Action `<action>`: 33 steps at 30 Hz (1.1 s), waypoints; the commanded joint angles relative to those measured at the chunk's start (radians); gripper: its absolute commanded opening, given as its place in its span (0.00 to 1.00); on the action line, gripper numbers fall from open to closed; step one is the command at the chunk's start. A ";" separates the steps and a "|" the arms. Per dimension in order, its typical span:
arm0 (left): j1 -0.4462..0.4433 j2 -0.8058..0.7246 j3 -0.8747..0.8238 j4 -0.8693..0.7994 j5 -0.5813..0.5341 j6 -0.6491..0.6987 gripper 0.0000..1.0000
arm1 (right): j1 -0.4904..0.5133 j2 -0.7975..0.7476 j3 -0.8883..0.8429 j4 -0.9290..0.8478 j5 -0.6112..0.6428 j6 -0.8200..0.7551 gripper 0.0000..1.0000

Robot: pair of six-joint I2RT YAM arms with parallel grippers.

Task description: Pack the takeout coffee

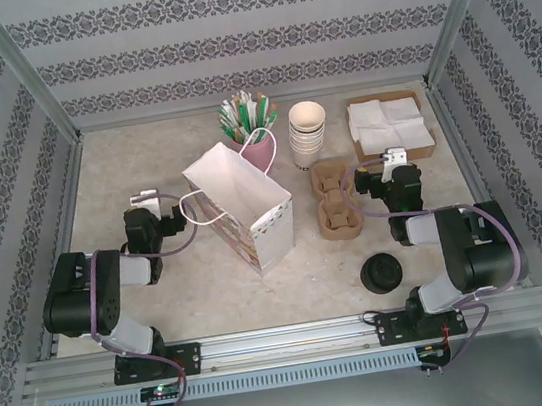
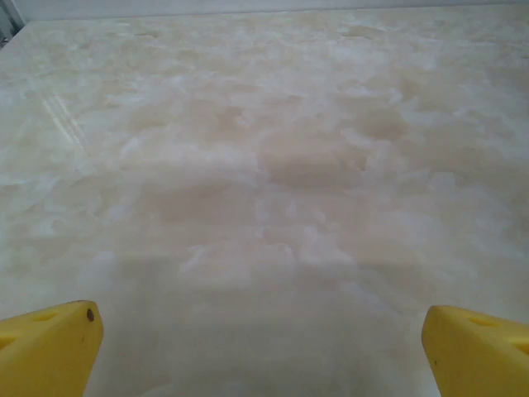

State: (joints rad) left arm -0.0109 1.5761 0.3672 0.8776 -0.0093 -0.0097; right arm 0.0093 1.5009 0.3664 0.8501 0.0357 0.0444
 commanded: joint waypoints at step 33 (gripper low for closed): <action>0.011 -0.006 0.021 0.049 0.008 0.010 1.00 | 0.010 -0.024 0.031 -0.008 -0.003 -0.022 0.98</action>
State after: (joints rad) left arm -0.0109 1.5757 0.3672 0.8837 -0.0071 -0.0067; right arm 0.0093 1.4998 0.3672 0.8467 0.0357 0.0441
